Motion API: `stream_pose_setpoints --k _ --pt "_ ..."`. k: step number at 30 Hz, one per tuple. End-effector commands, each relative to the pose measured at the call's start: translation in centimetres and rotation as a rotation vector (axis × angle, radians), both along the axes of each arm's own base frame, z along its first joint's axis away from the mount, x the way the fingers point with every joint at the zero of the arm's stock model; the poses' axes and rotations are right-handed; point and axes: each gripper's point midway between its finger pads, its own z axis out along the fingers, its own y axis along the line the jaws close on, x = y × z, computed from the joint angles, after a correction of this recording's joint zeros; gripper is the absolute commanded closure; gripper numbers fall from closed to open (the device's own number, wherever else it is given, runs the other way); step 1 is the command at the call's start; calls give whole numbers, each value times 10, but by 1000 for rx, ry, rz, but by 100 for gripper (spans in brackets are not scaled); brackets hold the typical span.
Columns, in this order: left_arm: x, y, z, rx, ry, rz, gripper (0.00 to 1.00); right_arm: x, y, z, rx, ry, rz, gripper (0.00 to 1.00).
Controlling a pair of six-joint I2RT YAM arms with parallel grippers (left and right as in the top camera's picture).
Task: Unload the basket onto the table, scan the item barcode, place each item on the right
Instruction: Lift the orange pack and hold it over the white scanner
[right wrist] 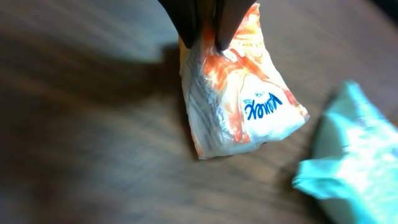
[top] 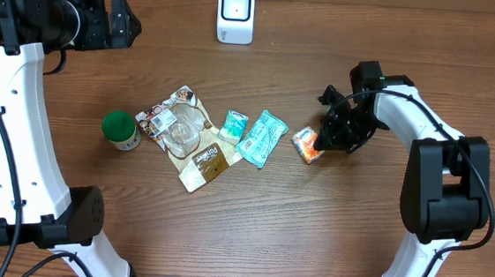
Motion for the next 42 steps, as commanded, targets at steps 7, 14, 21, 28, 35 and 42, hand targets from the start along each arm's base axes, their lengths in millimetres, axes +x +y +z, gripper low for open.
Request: stream_pose_setpoints --k 7,14,21,28,35,42 --pt "1 2 2 17 -9 -12 0 23 69 126 504 5 -86 96" --pt "1 2 2 17 -9 -12 0 31 96 223 959 87 -108 96" --pt "1 2 2 17 -9 -12 0 35 97 255 1096 245 -147 96" --pt "1 2 2 17 -9 -12 0 48 95 224 911 242 -274 96" --pt "1 2 2 17 -9 -12 0 68 68 176 437 77 -452 96" --pt "1 2 2 17 -9 -12 0 111 31 230 -15 -355 -542 96"
